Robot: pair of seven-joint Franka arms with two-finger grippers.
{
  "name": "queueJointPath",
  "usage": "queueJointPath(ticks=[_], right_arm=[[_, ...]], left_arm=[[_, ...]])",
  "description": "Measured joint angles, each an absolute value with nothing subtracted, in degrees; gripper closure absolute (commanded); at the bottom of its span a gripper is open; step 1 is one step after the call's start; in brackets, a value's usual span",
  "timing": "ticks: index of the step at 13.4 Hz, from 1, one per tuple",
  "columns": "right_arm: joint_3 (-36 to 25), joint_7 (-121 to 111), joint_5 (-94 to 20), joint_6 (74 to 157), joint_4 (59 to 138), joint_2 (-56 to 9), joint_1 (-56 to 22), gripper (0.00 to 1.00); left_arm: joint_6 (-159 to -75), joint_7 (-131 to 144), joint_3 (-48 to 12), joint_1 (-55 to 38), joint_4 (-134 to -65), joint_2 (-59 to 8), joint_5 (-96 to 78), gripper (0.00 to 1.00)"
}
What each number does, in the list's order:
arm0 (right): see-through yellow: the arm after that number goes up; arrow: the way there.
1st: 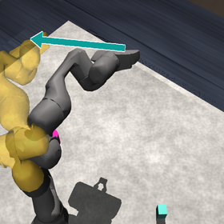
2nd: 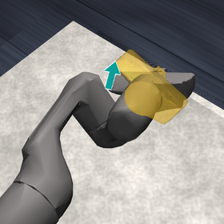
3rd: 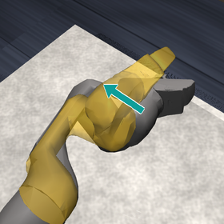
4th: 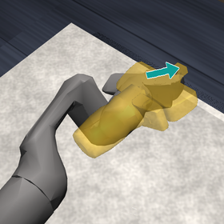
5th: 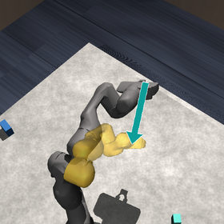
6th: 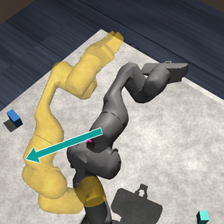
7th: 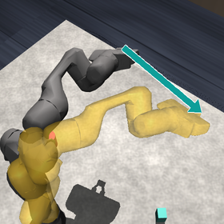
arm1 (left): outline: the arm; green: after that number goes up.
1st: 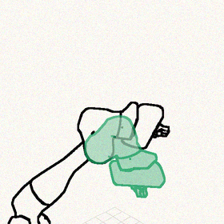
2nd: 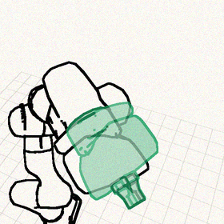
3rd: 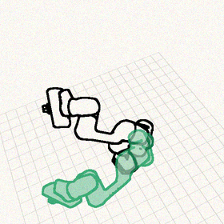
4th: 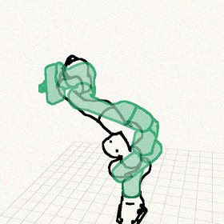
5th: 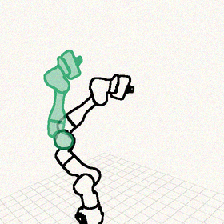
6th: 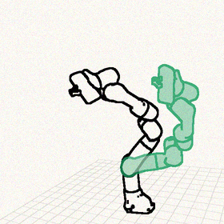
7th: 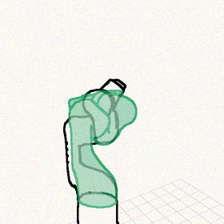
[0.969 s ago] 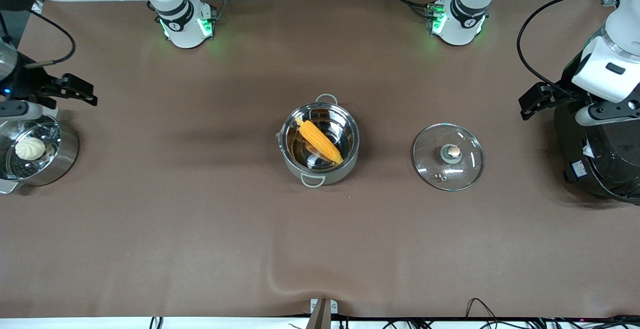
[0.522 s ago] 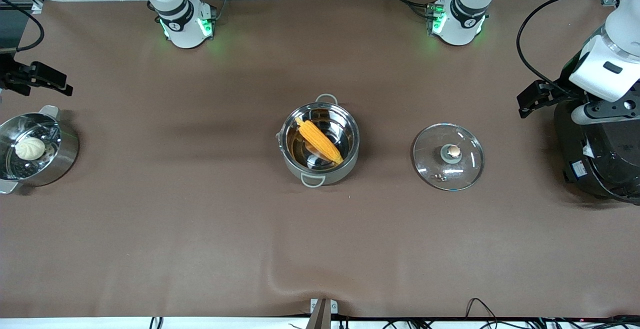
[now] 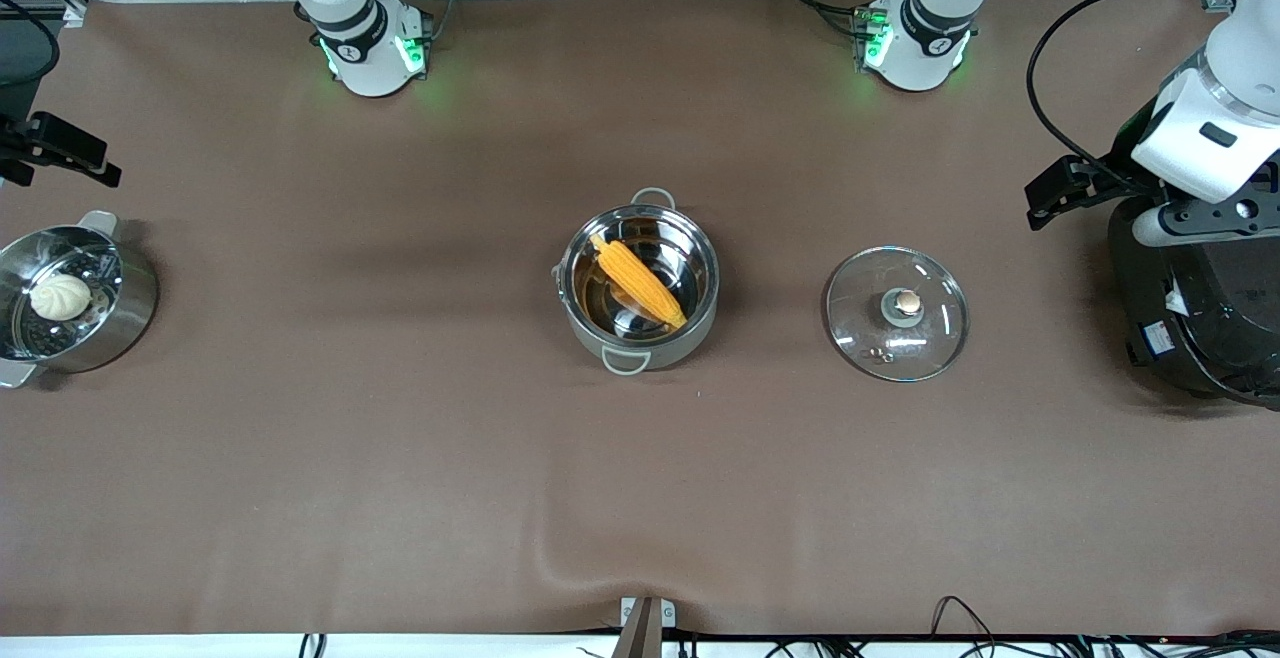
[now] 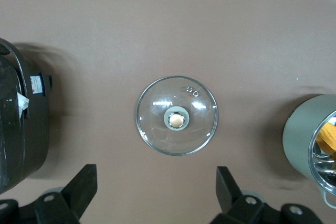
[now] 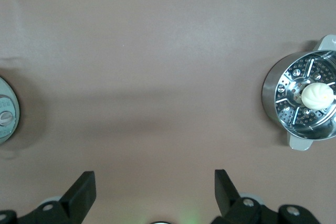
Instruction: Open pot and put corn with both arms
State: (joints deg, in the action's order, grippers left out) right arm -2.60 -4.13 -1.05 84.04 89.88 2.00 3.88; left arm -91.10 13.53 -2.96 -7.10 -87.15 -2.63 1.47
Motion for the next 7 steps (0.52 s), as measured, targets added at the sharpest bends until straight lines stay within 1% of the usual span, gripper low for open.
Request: queueJointPath(ticks=[7], right_arm=[[-2.6, -4.17, -1.06, 83.87, 89.75, 2.0, 3.88, 0.0]], left_arm=[[-90.43, 13.54, -2.97, -7.1, -87.15, -2.63, 1.47, 0.0]])
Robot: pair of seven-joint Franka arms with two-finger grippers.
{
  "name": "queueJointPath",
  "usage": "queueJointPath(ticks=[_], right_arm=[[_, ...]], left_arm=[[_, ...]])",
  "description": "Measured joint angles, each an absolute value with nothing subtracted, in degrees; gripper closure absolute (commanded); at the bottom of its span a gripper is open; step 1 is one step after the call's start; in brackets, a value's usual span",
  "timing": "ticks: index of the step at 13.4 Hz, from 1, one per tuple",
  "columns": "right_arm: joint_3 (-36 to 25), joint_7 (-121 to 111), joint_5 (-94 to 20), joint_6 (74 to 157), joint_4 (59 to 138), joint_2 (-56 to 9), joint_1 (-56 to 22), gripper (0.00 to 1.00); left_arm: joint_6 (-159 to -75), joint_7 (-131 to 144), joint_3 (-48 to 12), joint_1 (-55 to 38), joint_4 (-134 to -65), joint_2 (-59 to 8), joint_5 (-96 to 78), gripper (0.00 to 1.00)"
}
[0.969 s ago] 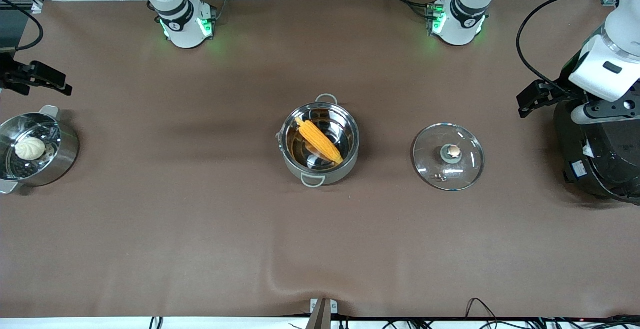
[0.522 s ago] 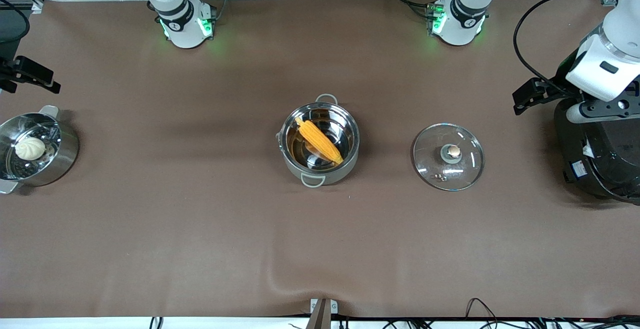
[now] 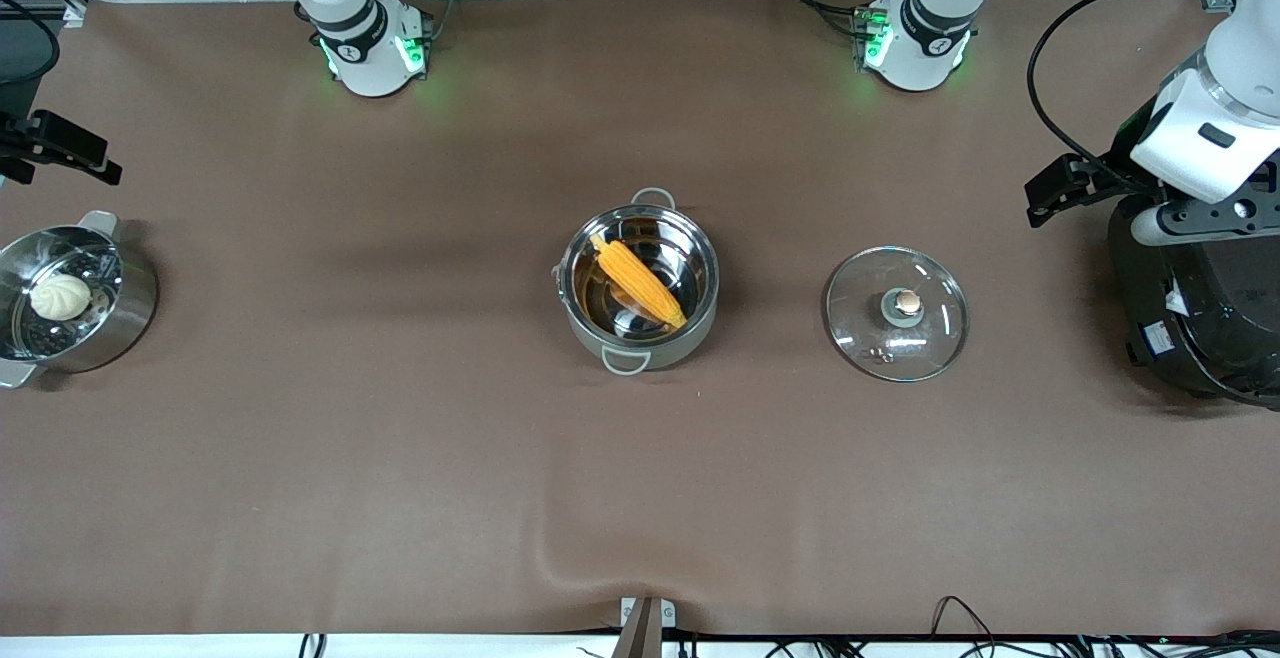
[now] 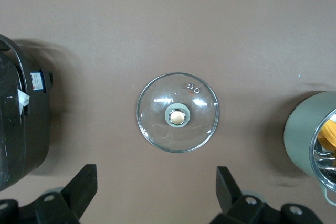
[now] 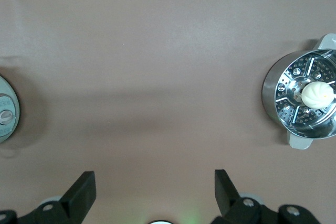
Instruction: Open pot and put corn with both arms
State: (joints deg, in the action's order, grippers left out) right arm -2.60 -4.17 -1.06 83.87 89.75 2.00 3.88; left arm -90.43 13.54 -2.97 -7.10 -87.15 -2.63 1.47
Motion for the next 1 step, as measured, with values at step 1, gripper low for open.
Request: queueJointPath(ticks=[1], right_arm=[[-2.6, -4.19, -1.06, 83.86, 89.75, 2.0, 3.88, 0.0]], left_arm=[[-90.26, 13.54, -3.0, -7.1, -87.15, -2.63, 1.47, 0.0]])
